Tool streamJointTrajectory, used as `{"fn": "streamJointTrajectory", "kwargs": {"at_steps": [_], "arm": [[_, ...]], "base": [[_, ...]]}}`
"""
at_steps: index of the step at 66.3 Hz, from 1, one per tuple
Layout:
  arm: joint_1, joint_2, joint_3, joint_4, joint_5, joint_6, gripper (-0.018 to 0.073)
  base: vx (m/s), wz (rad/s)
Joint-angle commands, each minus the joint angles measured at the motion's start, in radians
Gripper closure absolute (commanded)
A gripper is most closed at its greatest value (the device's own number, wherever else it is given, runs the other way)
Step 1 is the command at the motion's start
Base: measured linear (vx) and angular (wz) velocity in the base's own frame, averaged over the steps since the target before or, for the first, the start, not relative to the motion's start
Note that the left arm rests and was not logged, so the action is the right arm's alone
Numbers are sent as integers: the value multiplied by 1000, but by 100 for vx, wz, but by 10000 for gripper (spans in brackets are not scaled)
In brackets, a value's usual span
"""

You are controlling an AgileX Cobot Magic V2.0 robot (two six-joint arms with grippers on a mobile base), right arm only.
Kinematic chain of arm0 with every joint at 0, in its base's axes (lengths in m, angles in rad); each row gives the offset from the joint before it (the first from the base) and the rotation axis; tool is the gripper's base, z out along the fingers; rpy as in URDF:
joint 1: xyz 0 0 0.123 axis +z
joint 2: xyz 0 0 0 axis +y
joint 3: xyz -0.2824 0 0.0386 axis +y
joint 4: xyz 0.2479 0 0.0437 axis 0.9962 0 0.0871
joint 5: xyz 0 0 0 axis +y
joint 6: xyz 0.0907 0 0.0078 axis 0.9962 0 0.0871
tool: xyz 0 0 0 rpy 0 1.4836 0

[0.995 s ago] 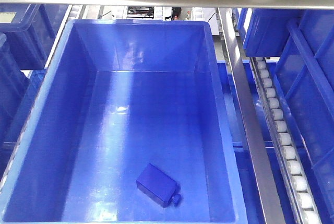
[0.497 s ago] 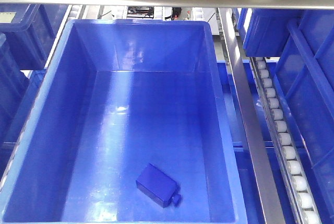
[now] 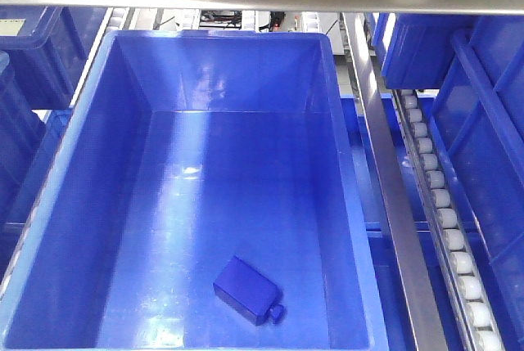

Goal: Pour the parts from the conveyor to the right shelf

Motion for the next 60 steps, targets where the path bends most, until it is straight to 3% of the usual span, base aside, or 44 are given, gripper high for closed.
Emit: {"fn": "streamJointTrajectory", "kwargs": {"at_steps": [1,25,60], "arm": [[-8,-8,10,27,-79,-28,568],[-8,-8,10,104,-79,-115,568],[-8,-8,10,113,-78,-113,568]], "base": [[0,0],[0,0],[0,0]]}}
